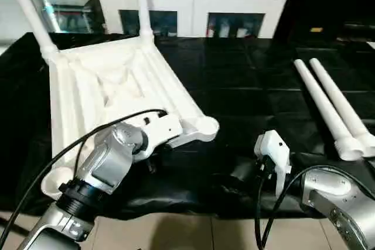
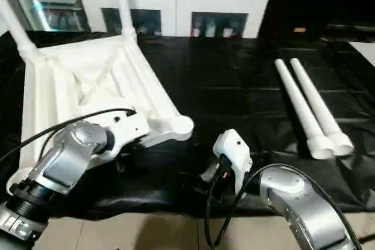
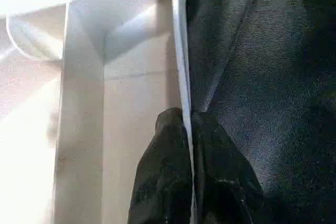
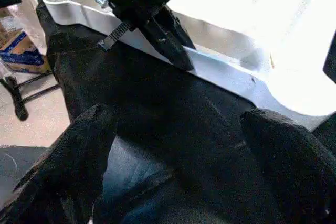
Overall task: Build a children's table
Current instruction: Rotate table base
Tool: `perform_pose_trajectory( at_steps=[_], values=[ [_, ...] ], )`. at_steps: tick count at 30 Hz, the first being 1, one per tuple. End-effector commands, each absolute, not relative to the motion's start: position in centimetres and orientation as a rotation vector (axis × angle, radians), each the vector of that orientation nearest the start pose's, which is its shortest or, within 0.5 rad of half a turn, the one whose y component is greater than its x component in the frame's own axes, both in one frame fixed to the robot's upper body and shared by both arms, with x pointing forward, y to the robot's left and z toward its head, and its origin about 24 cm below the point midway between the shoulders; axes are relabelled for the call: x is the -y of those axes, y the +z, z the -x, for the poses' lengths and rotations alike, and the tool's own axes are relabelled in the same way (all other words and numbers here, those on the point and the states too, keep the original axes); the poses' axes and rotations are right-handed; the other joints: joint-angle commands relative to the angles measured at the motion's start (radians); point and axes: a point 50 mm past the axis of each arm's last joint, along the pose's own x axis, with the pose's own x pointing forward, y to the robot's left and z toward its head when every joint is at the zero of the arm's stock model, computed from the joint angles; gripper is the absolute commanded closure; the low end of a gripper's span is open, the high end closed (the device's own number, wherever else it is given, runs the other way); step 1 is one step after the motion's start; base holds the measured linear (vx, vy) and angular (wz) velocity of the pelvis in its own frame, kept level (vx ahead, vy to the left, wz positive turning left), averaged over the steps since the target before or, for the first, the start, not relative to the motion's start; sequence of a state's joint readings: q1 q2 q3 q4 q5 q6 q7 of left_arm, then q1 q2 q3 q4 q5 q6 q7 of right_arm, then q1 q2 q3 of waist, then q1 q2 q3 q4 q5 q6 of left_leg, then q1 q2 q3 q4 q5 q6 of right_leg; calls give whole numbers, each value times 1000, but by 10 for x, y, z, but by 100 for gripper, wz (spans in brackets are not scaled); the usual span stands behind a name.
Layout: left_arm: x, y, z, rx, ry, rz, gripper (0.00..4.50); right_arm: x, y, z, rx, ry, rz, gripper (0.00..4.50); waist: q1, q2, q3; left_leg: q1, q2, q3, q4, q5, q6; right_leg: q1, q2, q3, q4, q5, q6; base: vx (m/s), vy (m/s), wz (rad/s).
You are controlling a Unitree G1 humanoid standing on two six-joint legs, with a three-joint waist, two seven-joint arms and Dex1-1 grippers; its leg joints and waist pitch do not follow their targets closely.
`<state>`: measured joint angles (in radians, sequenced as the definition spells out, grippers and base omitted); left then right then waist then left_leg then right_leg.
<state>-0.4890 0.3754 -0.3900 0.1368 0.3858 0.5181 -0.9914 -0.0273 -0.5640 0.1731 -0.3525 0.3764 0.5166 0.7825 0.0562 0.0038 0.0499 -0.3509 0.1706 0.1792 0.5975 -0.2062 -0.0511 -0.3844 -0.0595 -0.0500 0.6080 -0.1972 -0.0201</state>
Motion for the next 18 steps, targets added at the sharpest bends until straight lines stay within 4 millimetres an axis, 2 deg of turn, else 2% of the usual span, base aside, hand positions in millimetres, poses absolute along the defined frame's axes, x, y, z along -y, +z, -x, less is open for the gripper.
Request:
perform_pose_trajectory(
  at_steps=[1, 3, 5, 6, 7, 8, 10, 11, 12, 13, 14, 15, 16, 17, 18],
  values=[
    [-110, 58, -298, -540, -1099, -848, 449, 156, 80, -222, -325, 1009, 162, 30, 5, -5, -55, 2, 65, -31, -74, -168, 63, 34, -87, 53, -82, -203, -184, 0, 0, 0],
    [-111, 58, -301, -527, -1095, -874, 449, 157, 81, -224, -319, 989, 173, 30, 13, -6, -55, 1, 64, -28, -73, -141, 66, 36, -87, 53, -75, -138, -201, 0, 0, 0],
    [-111, 58, -305, -504, -1077, -895, 449, 157, 82, -225, -313, 980, 176, 30, 18, -6, -54, 2, 64, -27, -73, -141, 64, 37, -89, 53, -74, -139, -201, 0, 0, 0],
    [-112, 59, -309, -487, -1063, -896, 449, 157, 82, -226, -309, 977, 175, 30, 20, -5, -53, 2, 63, -27, -73, -147, 64, 36, -89, 53, -76, -151, -199, 0, 0, 0],
    [-112, 62, -312, -479, -1052, -846, 401, 156, 83, -226, -304, 976, 173, 30, 22, -8, -51, 3, 62, -26, -73, -167, 58, 36, -89, 53, -81, -188, -191, 0, 0, 0],
    [-111, 65, -313, -460, -1063, -816, 389, 156, 83, -227, -300, 974, 172, 30, 27, -7, -49, 8, 64, -26, -75, -191, 47, 33, -92, 54, -86, -236, -182, 0, 0, 0],
    [-110, 71, -314, -428, -1070, -776, 384, 156, 84, -227, -298, 973, 169, 30, 27, -9, -49, 5, 64, -28, -78, -200, 36, 35, -92, 54, -85, -267, -168, 0, 0, 0],
    [-110, 73, -314, -419, -1071, -768, 372, 156, 84, -227, -297, 973, 169, 30, 27, -9, -50, 4, 66, -29, -79, -196, 33, 35, -93, 54, -84, -260, -164, 0, 0, 0],
    [-109, 80, -312, -386, -1081, -723, 350, 156, 84, -227, -297, 972, 170, 30, 26, -15, -51, 4, 66, -29, -78, -192, 33, 35, -92, 54, -83, -255, -164, 0, 0, 0],
    [-109, 84, -311, -371, -1077, -701, 348, 156, 84, -227, -297, 973, 168, 30, 27, -12, -52, 3, 67, -29, -78, -177, 32, 36, -95, 54, -79, -228, -174, 0, 0, 0],
    [-109, 87, -310, -359, -1084, -689, 346, 156, 84, -226, -297, 975, 167, 30, 27, -16, -52, 3, 68, -28, -77, -164, 37, 36, -93, 54, -76, -196, -184, 0, 0, 0],
    [-109, 87, -310, -359, -1084, -689, 346, 156, 84, -226, -297, 975, 167, 30, 27, -15, -53, 2, 68, -28, -76, -156, 39, 37, -94, 54, -73, -181, -188, 0, 0, 0],
    [-109, 90, -308, -345, -1094, -678, 338, 156, 84, -226, -296, 976, 166, 30, 27, -15, -54, 1, 67, -27, -74, -136, 48, 38, -93, 54, -71, -152, -193, 0, 0, 0],
    [-108, 99, -308, -277, -1081, -662, 310, 156, 85, -225, -292, 975, 163, 30, 26, -13, -53, 0, 66, -27, -73, -125, 54, 38, -92, 54, -68, -134, -198, 0, 0, 0],
    [-107, 101, -308, -265, -1078, -659, 310, 156, 85, -225, -291, 975, 162, 30, 27, -13, -55, 0, 67, -27, -72, -122, 56, 39, -93, 53, -67, -125, -203, 0, 0, 0]
  ],
)
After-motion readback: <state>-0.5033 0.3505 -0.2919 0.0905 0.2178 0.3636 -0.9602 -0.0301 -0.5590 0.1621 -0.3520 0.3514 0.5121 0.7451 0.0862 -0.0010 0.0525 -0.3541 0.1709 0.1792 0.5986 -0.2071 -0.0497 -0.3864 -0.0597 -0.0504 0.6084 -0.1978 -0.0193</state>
